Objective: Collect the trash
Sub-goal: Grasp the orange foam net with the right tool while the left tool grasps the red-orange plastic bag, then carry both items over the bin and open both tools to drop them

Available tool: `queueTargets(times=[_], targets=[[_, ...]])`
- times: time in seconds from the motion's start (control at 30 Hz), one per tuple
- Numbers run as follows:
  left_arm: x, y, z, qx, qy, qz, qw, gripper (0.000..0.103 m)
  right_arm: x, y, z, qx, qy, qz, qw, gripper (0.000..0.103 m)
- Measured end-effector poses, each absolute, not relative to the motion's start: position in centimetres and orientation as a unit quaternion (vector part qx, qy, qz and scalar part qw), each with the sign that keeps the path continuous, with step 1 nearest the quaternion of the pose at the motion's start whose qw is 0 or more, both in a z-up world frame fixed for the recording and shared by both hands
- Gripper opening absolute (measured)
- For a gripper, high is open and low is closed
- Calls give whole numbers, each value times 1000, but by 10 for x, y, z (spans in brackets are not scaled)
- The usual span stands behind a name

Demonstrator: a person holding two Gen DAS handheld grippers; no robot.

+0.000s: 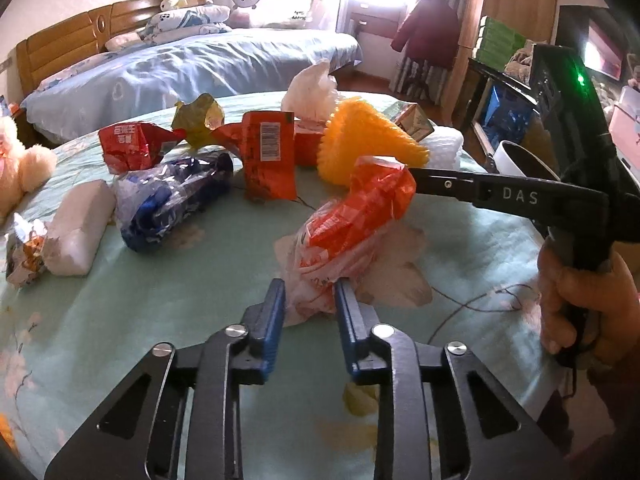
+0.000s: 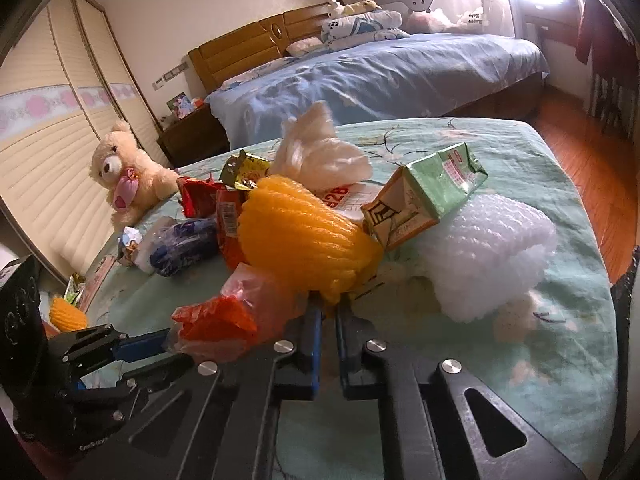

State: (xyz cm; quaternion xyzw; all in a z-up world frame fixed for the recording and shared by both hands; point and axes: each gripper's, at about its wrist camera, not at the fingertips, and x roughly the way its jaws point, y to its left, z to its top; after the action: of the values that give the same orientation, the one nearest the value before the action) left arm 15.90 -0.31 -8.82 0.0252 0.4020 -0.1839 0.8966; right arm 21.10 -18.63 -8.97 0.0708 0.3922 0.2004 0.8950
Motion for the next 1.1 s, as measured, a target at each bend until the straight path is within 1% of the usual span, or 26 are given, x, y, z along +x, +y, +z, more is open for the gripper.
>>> queueTargets(times=[0.07, 0.1, 0.27, 0.43, 1.1], targets=[[153, -1, -87, 24, 401, -177, 899, 18, 205, -187, -87, 72, 389, 202, 896, 6], [150, 2, -87, 21, 402, -171, 899, 4, 202, -189, -86, 72, 387, 202, 897, 6], [140, 16, -83, 0, 404, -153, 902, 4, 182, -197, -79, 83, 378, 200, 900, 6], [131, 8, -74, 4, 390, -156, 908, 4, 159, -208, -73, 92, 370, 195, 904, 6], [124, -102, -56, 48, 374, -234, 896, 4, 87, -294, -56, 121, 342, 113, 925, 6]])
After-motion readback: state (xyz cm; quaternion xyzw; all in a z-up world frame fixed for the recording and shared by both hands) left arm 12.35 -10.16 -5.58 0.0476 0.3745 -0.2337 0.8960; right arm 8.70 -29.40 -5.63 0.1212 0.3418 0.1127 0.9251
